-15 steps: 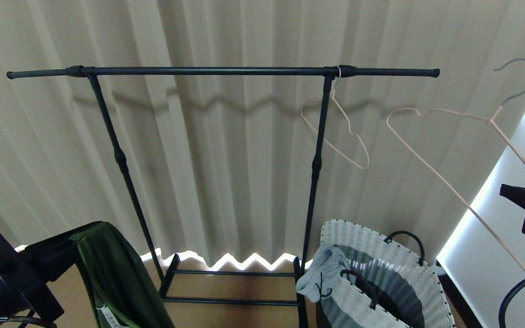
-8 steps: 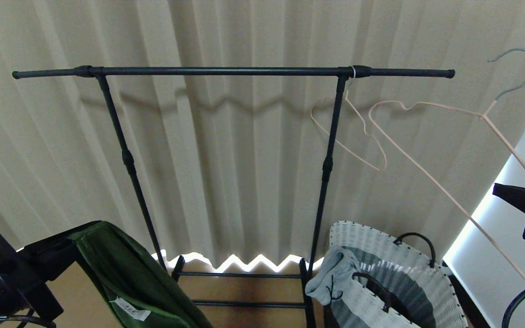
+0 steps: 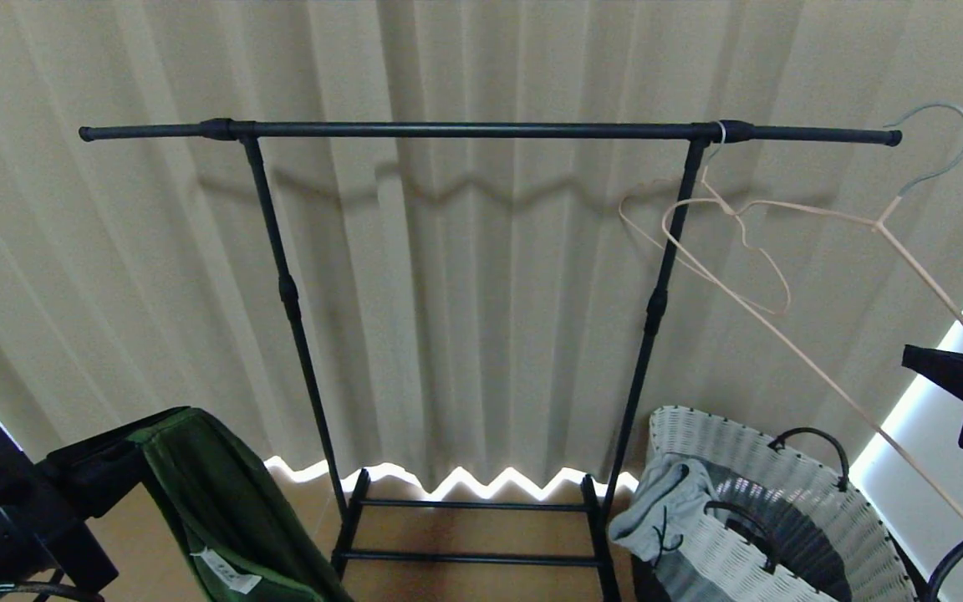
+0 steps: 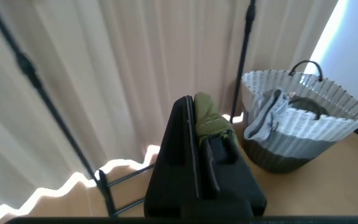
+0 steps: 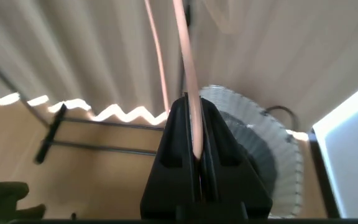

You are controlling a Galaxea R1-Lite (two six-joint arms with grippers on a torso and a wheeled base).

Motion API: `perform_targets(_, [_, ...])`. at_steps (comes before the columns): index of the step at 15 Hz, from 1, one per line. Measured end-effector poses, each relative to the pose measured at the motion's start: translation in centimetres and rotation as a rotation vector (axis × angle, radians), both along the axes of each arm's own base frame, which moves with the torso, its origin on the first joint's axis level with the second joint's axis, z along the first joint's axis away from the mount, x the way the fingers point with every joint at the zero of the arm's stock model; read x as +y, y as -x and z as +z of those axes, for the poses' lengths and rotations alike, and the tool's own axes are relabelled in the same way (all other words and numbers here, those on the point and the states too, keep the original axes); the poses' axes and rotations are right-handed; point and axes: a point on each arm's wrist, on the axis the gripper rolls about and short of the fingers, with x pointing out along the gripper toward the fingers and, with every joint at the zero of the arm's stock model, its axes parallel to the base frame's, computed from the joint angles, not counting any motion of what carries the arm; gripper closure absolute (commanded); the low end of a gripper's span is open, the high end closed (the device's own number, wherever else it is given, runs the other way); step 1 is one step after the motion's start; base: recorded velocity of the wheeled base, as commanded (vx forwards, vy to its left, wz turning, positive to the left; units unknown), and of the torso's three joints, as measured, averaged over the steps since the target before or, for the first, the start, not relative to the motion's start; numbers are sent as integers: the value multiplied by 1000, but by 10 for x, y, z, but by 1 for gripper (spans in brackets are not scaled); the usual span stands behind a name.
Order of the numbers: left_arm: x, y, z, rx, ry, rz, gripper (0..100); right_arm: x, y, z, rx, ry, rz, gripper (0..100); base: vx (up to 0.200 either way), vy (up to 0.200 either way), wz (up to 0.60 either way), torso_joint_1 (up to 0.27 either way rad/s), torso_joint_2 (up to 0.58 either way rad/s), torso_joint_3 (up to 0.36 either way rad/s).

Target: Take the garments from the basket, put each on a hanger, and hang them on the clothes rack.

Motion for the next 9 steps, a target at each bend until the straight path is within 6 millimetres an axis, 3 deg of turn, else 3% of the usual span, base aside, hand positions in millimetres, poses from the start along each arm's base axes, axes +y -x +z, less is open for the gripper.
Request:
perform_targets(6, [-4, 0, 3, -6, 4, -29, 100, 9, 1, -11, 54, -30, 159, 100, 0, 0, 0, 0, 0, 0])
perform_targets(9, [-16, -15, 28, -68, -4, -73, 100, 24, -2, -11, 53, -56, 258, 100, 0, 0, 0, 0, 0, 0])
